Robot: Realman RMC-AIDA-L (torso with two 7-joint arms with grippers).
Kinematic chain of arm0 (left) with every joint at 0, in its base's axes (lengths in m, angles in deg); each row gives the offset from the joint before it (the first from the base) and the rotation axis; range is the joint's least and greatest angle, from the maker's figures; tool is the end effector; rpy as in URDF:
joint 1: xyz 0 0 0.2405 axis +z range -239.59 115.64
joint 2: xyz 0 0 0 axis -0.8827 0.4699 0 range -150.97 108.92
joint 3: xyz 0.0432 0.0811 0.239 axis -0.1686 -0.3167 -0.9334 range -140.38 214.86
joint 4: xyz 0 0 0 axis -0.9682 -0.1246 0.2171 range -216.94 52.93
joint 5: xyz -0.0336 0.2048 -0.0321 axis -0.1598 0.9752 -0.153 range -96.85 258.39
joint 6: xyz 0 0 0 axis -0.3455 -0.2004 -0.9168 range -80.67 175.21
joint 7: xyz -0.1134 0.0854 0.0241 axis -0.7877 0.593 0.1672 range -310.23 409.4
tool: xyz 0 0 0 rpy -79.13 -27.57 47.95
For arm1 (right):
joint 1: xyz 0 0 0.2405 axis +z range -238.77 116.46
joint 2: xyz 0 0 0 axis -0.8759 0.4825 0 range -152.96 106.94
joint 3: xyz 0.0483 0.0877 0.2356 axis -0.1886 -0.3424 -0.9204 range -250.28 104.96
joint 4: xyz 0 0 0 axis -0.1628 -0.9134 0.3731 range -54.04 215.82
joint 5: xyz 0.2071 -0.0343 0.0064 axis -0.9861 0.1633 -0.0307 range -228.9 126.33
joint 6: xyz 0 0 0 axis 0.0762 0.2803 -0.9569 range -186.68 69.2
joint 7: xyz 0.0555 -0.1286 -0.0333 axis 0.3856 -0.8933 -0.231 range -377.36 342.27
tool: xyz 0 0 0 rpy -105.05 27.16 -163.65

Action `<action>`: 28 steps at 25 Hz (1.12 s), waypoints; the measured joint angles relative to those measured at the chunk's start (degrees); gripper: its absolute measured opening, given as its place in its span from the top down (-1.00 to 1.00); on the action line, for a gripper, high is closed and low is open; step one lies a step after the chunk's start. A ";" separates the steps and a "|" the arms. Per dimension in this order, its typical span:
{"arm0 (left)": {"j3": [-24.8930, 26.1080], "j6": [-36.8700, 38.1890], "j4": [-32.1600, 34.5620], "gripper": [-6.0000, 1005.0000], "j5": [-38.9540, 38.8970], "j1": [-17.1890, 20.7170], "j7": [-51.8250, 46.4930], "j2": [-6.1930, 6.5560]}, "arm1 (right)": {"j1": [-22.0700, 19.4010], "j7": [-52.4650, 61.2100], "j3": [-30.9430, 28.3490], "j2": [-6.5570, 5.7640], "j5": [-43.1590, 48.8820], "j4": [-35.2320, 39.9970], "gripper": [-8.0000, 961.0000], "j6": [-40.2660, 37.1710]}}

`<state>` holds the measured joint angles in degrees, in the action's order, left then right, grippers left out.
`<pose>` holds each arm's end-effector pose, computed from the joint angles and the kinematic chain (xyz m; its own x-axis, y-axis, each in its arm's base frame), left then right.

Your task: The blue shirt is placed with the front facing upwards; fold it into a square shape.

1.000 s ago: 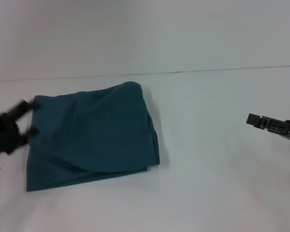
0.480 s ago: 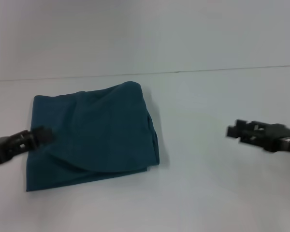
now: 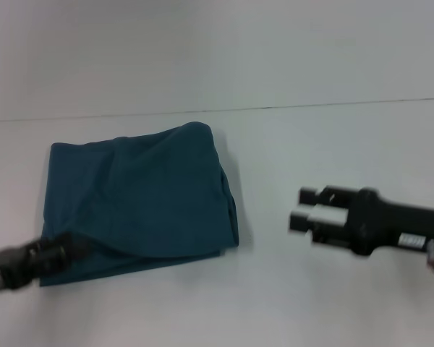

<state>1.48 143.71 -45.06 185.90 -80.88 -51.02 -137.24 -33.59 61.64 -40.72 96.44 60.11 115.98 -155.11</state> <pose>-0.3108 0.2785 0.0397 0.3682 0.6448 0.6698 0.8013 -0.5854 0.1230 0.2690 0.3089 0.0112 0.6572 -0.3678 -0.6579 -0.5349 -0.8425 -0.0633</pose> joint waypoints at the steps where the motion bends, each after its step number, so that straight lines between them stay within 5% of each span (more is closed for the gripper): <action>1: -0.04 0.88 0.22 -0.83 0.04 0.73 0.93 -0.66 | 0.00 -0.16 0.98 0.15 0.02 -0.64 -0.35 -0.65; 6: 0.11 5.71 1.96 -0.83 0.06 5.45 15.36 -4.37 | -0.43 -8.42 6.51 0.41 -0.02 -7.19 -0.35 -2.36; 8: -0.20 6.25 1.72 -0.83 0.07 6.99 19.34 -4.81 | -0.45 -16.80 9.88 0.41 0.07 -11.77 -0.35 -2.40; 17: -1.22 8.54 1.18 -0.82 6.28 10.03 34.15 -6.17 | -1.32 -20.87 15.84 0.44 0.17 -15.56 -0.34 1.15; 23: -1.67 8.71 0.30 -0.82 11.18 7.44 32.13 -5.61 | -1.94 -19.64 15.89 0.44 0.04 -16.69 -0.34 0.90; 28: -1.60 8.20 2.31 -0.80 12.14 3.57 14.17 -4.84 | -1.38 -4.82 15.45 0.03 -0.28 -15.50 -0.34 1.20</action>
<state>-0.12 151.91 -42.75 198.04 -77.31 -36.85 -142.08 -34.98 56.81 -25.27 96.46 59.83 100.48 -153.91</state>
